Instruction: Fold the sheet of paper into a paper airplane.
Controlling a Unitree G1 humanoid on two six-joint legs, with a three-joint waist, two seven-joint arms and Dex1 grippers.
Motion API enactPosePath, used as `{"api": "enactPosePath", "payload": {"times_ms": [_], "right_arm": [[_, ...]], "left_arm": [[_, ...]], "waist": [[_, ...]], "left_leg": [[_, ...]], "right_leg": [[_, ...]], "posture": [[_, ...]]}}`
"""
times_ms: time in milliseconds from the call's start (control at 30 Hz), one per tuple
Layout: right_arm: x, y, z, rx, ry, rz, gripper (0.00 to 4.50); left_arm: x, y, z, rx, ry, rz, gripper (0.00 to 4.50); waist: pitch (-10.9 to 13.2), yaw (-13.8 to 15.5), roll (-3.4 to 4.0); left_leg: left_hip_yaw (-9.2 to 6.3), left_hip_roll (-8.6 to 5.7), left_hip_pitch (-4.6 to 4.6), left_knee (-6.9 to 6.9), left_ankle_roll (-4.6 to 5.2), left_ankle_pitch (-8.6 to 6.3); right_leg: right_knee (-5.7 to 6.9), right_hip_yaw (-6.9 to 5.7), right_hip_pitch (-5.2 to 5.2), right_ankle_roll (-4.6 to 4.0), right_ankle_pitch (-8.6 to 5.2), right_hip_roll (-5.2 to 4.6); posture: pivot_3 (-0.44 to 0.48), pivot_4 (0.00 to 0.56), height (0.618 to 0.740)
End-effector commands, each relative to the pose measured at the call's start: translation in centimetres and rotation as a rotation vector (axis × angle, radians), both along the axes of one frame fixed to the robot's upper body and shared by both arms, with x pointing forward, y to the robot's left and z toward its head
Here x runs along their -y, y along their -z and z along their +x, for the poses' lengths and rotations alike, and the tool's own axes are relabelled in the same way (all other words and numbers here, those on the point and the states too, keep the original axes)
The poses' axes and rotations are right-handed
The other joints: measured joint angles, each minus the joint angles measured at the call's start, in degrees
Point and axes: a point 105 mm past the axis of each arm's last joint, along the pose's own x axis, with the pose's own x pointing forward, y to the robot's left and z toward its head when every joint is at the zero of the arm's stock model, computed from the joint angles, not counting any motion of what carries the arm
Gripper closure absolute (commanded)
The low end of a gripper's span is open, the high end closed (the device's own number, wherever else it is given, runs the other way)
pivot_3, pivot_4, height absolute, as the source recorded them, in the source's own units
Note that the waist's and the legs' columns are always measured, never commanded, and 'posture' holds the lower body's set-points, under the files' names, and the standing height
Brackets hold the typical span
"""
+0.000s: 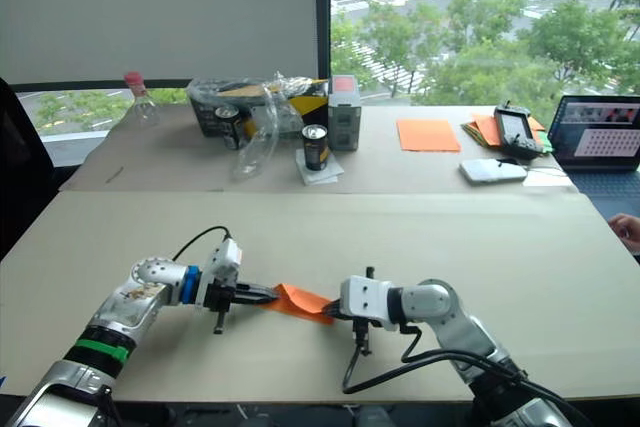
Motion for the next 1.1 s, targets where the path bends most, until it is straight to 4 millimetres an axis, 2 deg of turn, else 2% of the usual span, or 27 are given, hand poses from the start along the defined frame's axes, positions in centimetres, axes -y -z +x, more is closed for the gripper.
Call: {"api": "enactPosePath", "payload": {"times_ms": [33, 133, 267, 400, 467, 567, 800, 900, 1000, 1100], "right_arm": [[0.3, 1.1, -0.1, -0.017, 0.002, -0.049, 4.47], [0.3, 1.2, -0.1, -0.020, 0.004, -0.050, 4.47], [0.2, 1.4, -0.2, -0.029, 0.006, -0.053, 4.47], [0.3, 1.4, -0.2, -0.031, 0.017, -0.056, 4.47], [0.5, 1.4, -0.2, -0.035, 0.024, -0.056, 4.47], [0.8, 1.2, -0.1, -0.030, 0.033, -0.058, 4.47], [1.0, -0.1, 0.4, 0.005, 0.071, -0.019, 4.47], [1.1, -1.5, 0.0, 0.007, 0.052, -0.006, 3.65], [1.6, -3.1, -0.2, 0.003, 0.059, 0.004, 2.56], [1.7, -6.4, 0.6, -0.049, 0.110, 0.108, 1.55]], "left_arm": [[0.0, -3.9, 1.3, 0.021, -0.060, -0.161, 4.50], [1.0, -4.9, 2.0, 0.013, -0.085, -0.215, 4.50], [2.8, -4.3, 1.9, 0.008, -0.062, -0.209, 4.50], [3.8, -2.8, 1.7, 0.010, -0.033, -0.148, 4.50], [4.1, -1.4, 1.6, 0.007, -0.020, -0.096, 4.50], [3.9, 0.7, 1.9, 0.011, -0.027, 0.006, 4.50], [3.2, 3.2, 1.4, 0.002, -0.005, 0.119, 4.50], [3.3, 3.3, 1.3, 0.001, -0.004, 0.115, 4.50], [3.4, 3.6, 1.0, 0.003, 0.006, 0.122, 4.50], [3.5, 3.7, 0.9, 0.001, 0.006, 0.122, 4.50]], "waist": [[0.0, 0.0, -0.06], [0.0, 0.1, -0.10], [0.0, -0.3, -0.10], [0.0, -0.2, -0.10], [0.0, -0.2, -0.10], [0.0, 0.0, -0.10], [0.0, 0.1, -0.07], [0.0, 0.2, -0.06], [0.0, 0.2, -0.05], [0.0, 0.1, -0.04]], "left_leg": [[0.00, 0.00, 0.00, 0.00, 0.00, 0.00], [-0.02, 0.01, 0.01, 0.01, 0.00, 0.00], [-0.01, 0.00, 0.02, 0.01, 0.00, 0.00], [-0.02, 0.01, 0.02, 0.00, 0.00, 0.00], [-0.01, 0.01, 0.02, 0.00, 0.00, 0.00], [-0.01, 0.00, 0.02, 0.00, 0.00, 0.00], [-0.01, -0.02, 0.08, 0.00, 0.00, 0.00], [-0.01, -0.02, 0.07, 0.00, 0.00, 0.00], [-0.01, -0.03, 0.05, 0.01, 0.00, 0.00], [-0.02, -0.02, 0.05, 0.01, 0.00, 0.00]], "right_leg": [[0.00, 0.00, 0.00, 0.00, 0.00, 0.00], [0.00, -0.03, 0.01, 0.01, 0.00, 0.01], [-0.01, -0.02, 0.03, -0.04, 0.02, 0.00], [0.00, -0.02, 0.01, -0.35, 0.21, 0.02], [-0.01, -0.02, 0.01, -0.33, 0.20, 0.02], [-0.01, -0.02, 0.03, -0.25, 0.15, 0.02], [-0.03, -0.02, 0.12, -0.19, 0.12, -0.01], [-0.03, -0.02, 0.13, -0.17, 0.10, -0.01], [-0.06, -0.02, 0.12, -0.17, 0.10, -0.02], [-0.05, -0.02, 0.11, -0.17, 0.10, -0.02]], "posture": [[0.000, 0.150, 0.720], [0.000, 0.150, 0.720], [0.000, 0.150, 0.720], [0.000, 0.150, 0.720], [0.000, 0.150, 0.720], [0.000, 0.150, 0.720], [0.000, 0.150, 0.720], [0.000, 0.150, 0.720], [0.000, 0.150, 0.720], [0.000, 0.150, 0.720]]}}
